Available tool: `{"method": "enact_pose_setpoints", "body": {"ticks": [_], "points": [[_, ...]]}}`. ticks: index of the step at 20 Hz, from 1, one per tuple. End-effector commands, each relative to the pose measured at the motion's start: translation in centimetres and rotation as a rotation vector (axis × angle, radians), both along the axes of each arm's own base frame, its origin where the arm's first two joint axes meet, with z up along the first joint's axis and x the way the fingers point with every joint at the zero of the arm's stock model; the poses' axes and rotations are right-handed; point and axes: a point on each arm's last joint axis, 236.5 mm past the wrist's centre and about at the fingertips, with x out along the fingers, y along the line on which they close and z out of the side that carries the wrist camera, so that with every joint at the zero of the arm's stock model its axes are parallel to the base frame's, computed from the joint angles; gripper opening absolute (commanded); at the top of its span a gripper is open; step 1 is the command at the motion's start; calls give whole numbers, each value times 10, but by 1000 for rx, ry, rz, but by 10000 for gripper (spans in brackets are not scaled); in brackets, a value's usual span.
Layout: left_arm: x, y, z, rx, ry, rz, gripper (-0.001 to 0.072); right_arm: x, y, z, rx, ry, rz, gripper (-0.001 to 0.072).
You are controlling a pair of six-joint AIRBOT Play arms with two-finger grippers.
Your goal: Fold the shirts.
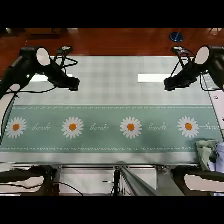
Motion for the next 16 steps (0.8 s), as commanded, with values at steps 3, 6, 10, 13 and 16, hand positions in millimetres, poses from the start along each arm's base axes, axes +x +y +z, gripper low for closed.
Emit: {"method": "enact_pose_setpoints", "body": {"ticks": [3, 6, 10, 13, 16], "points": [[-6, 2, -15, 11, -19, 23, 486, 0, 1, 2, 7, -34, -11, 440], [-9, -1, -22, 5, -40, 19, 487, 7, 1, 4, 10, -67, -12, 440], [-9, 0, -24, 6, -38, 18, 487, 11, 1, 6, 10, -84, -13, 440], [-9, 0, -25, 6, -37, 19, 488, 11, 1, 6, 10, -86, -13, 440], [-9, 0, -26, 7, -34, 18, 487, 11, 1, 6, 10, -86, -14, 440]]}}
